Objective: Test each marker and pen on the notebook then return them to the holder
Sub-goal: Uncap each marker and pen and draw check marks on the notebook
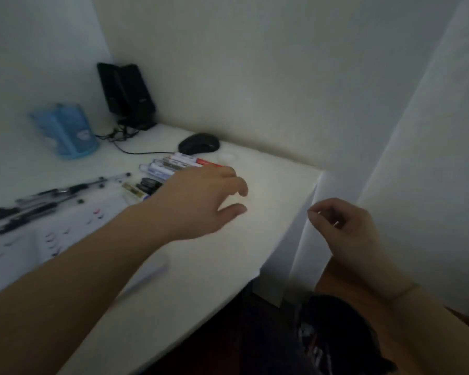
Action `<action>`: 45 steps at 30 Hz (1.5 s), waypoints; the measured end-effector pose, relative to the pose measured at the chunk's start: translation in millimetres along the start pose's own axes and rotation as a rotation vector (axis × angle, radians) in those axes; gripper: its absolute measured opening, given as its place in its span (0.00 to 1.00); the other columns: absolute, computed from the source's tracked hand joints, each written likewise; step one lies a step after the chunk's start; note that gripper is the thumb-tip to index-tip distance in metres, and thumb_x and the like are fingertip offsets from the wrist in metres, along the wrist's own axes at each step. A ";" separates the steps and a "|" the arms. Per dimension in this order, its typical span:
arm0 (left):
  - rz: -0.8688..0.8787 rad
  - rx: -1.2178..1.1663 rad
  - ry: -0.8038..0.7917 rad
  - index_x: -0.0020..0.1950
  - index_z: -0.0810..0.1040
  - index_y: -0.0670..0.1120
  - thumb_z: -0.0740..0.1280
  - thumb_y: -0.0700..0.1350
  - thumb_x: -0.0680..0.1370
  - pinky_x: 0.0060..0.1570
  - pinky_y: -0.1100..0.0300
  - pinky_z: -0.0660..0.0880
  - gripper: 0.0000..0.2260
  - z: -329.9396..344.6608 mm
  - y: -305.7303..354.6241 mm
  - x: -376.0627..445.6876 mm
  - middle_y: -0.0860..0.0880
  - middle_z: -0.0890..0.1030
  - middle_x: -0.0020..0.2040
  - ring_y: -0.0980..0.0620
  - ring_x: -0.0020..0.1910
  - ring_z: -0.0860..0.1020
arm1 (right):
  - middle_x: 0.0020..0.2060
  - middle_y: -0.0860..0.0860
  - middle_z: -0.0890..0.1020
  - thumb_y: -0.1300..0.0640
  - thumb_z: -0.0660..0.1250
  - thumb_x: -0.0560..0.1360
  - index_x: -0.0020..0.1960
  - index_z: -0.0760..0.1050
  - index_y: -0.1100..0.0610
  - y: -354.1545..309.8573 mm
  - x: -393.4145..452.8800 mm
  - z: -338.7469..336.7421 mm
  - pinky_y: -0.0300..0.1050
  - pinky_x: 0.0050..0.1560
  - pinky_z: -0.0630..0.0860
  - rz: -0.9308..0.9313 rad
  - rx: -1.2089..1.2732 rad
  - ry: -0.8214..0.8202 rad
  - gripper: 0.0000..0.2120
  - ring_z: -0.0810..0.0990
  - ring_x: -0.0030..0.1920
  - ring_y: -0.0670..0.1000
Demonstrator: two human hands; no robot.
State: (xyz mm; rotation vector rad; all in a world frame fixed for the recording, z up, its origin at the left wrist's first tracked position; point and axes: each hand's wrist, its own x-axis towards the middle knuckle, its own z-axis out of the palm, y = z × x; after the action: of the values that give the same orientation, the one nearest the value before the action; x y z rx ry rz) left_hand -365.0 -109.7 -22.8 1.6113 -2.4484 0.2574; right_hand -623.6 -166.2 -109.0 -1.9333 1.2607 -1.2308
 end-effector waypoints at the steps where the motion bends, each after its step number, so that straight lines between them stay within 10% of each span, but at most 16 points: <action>1: -0.111 0.022 -0.030 0.59 0.75 0.57 0.61 0.58 0.78 0.51 0.59 0.71 0.13 -7.8 -18.5 -10.9 0.57 0.77 0.57 0.54 0.54 0.75 | 0.29 0.46 0.79 0.60 0.71 0.72 0.40 0.80 0.51 -16.0 6.4 12.3 0.27 0.31 0.67 -0.030 0.022 -0.007 0.06 0.75 0.30 0.44; 8: -0.785 0.077 -0.150 0.55 0.74 0.55 0.64 0.54 0.77 0.51 0.58 0.73 0.09 -18.9 -126.4 -120.6 0.54 0.74 0.52 0.54 0.49 0.73 | 0.29 0.41 0.77 0.58 0.73 0.70 0.41 0.77 0.46 -125.9 36.2 130.1 0.26 0.34 0.67 -0.362 0.050 -0.238 0.08 0.76 0.31 0.43; 17: -1.051 0.051 0.136 0.51 0.77 0.51 0.65 0.52 0.75 0.47 0.54 0.73 0.07 -0.8 -166.9 -194.3 0.50 0.76 0.49 0.47 0.50 0.75 | 0.49 0.45 0.79 0.46 0.62 0.76 0.58 0.76 0.47 -192.8 61.3 286.8 0.46 0.51 0.71 -0.608 -0.394 -0.509 0.13 0.72 0.54 0.50; 25: -0.966 0.116 0.160 0.57 0.78 0.55 0.63 0.52 0.78 0.53 0.56 0.68 0.10 13.2 -177.3 -193.8 0.54 0.78 0.55 0.50 0.55 0.72 | 0.51 0.45 0.77 0.44 0.62 0.76 0.52 0.79 0.47 -186.2 54.0 317.9 0.45 0.47 0.66 -0.711 -0.437 -0.481 0.11 0.68 0.54 0.51; 31: -0.900 0.045 0.245 0.52 0.77 0.53 0.61 0.53 0.79 0.52 0.54 0.69 0.08 1.6 -169.2 -189.1 0.54 0.79 0.49 0.51 0.50 0.73 | 0.34 0.45 0.77 0.50 0.60 0.79 0.47 0.74 0.49 -196.3 58.0 297.9 0.44 0.40 0.71 -0.550 -0.210 -0.360 0.06 0.74 0.43 0.47; 36: -0.617 -0.248 0.442 0.49 0.71 0.51 0.56 0.50 0.81 0.37 0.67 0.65 0.07 -21.0 -139.5 -177.0 0.58 0.72 0.38 0.59 0.38 0.71 | 0.28 0.51 0.77 0.52 0.68 0.72 0.43 0.73 0.57 -221.3 46.5 256.7 0.41 0.30 0.66 0.010 0.880 -0.756 0.09 0.70 0.29 0.50; 45: -0.422 -0.342 0.441 0.47 0.77 0.51 0.64 0.41 0.80 0.34 0.74 0.63 0.06 -14.4 -134.4 -176.1 0.63 0.71 0.31 0.62 0.29 0.71 | 0.24 0.54 0.74 0.62 0.64 0.77 0.37 0.69 0.59 -217.0 37.6 261.6 0.39 0.25 0.65 -0.060 0.748 -0.912 0.10 0.68 0.24 0.48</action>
State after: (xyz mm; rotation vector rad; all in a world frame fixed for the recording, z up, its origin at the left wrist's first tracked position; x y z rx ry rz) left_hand -172.3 -2.7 -49.9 1.6518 -1.6798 0.1026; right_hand -291.9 -120.0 -39.7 -1.6091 0.2138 -0.5484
